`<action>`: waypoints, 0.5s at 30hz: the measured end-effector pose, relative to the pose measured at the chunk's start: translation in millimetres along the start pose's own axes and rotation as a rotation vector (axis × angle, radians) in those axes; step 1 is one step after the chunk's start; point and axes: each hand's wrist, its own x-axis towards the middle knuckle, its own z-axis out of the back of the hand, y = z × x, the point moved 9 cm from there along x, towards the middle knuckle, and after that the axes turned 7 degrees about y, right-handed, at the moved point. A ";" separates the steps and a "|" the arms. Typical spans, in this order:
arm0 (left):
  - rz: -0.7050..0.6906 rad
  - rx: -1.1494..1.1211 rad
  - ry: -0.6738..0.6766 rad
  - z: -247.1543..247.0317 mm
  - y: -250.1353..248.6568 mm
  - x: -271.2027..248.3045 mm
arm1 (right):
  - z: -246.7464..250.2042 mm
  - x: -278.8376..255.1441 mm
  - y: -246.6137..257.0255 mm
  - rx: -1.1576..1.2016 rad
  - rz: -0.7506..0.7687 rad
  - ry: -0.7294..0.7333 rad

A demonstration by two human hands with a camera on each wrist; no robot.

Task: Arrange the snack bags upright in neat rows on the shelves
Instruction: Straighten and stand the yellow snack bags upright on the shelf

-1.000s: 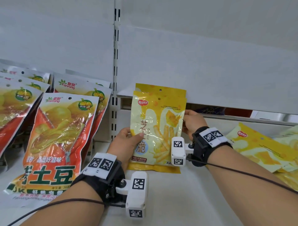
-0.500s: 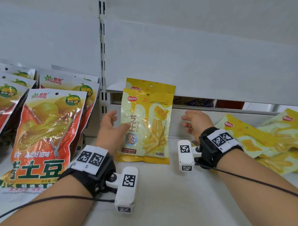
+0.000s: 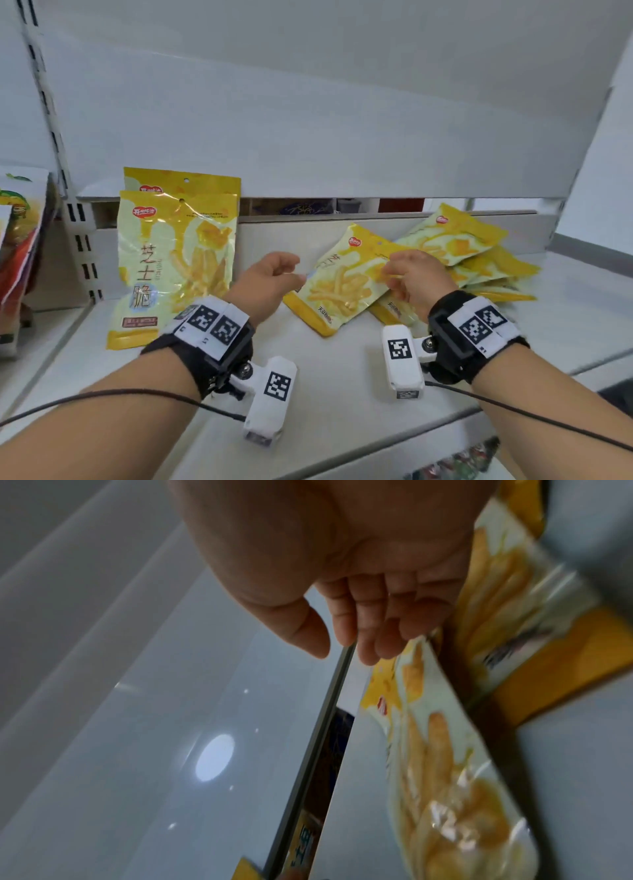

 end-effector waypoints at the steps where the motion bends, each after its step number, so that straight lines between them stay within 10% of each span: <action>1: 0.026 0.011 0.024 -13.0 2.7 7.3 | 13.8 -2.0 -3.7 -0.004 -0.019 -0.025; 15: 0.348 0.444 0.051 -55.1 33.1 68.7 | 67.0 30.6 -39.7 0.248 -0.218 -0.114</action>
